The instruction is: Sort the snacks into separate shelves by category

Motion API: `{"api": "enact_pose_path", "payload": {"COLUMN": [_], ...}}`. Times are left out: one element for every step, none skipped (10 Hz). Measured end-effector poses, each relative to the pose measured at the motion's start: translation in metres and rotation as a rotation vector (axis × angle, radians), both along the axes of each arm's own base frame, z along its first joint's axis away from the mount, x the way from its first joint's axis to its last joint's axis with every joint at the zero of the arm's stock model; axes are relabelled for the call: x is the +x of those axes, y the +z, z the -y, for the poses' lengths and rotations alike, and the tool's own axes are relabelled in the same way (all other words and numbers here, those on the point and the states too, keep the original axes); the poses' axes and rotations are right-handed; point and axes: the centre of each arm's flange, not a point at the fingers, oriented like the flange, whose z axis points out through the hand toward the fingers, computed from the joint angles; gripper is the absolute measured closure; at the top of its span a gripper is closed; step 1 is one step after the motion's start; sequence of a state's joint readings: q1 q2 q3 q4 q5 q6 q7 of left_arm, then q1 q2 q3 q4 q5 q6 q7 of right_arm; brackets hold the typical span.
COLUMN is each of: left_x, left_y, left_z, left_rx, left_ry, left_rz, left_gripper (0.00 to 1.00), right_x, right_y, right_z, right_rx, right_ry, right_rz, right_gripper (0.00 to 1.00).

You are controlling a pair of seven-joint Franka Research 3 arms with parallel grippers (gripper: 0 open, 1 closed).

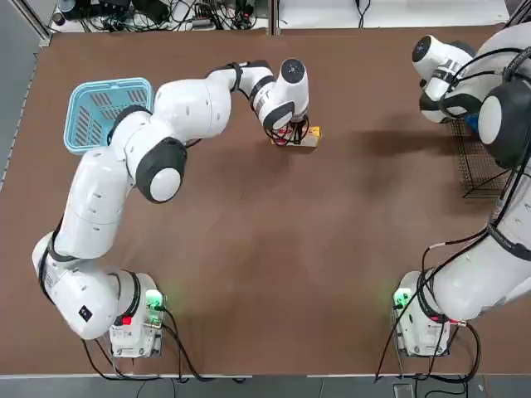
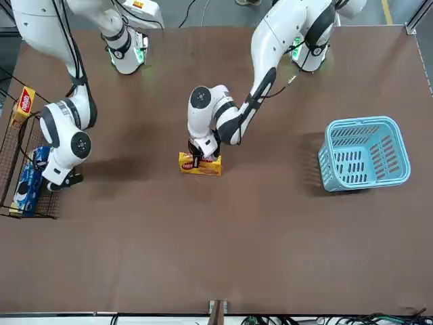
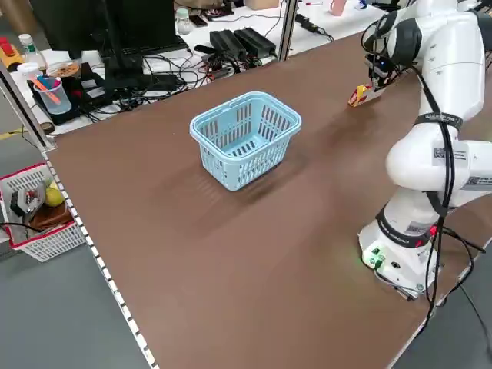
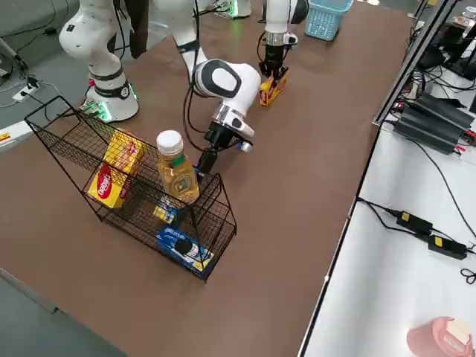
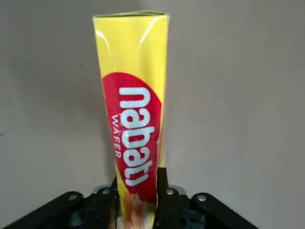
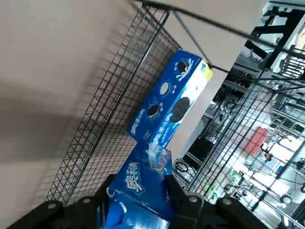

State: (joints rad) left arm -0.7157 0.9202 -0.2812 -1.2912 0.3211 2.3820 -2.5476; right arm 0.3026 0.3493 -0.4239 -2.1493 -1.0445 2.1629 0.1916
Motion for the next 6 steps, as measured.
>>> {"api": "enact_pose_path", "payload": {"left_x": [0.0, 0.002, 0.004, 0.009, 0.017, 0.03], "left_y": [0.001, 0.004, 0.01, 0.023, 0.044, 0.07], "left_z": [0.001, 0.001, 0.002, 0.003, 0.0, -0.01], "left_rx": [-0.002, -0.005, -0.014, -0.029, -0.037, -0.034], "left_ry": [-0.001, 0.0, 0.003, 0.008, 0.019, 0.04], "left_rz": [0.003, 0.008, 0.017, 0.033, 0.053, 0.071], "left_gripper": [0.54, 0.46, 0.4, 0.28, 0.12, 0.06], "right_x": [-0.005, -0.009, -0.013, -0.016, -0.02, -0.023], "right_y": [-0.003, -0.005, -0.007, -0.011, -0.013, -0.015], "right_z": [0.003, 0.004, 0.007, 0.011, 0.017, 0.024], "right_rx": [0.003, 0.004, 0.007, 0.017, 0.028, 0.03], "right_ry": [-0.005, -0.012, -0.018, -0.019, -0.014, -0.001], "right_rz": [-0.008, -0.012, -0.011, -0.01, -0.006, -0.004], "right_gripper": [0.52, 0.52, 0.52, 0.52, 0.52, 0.51]}}
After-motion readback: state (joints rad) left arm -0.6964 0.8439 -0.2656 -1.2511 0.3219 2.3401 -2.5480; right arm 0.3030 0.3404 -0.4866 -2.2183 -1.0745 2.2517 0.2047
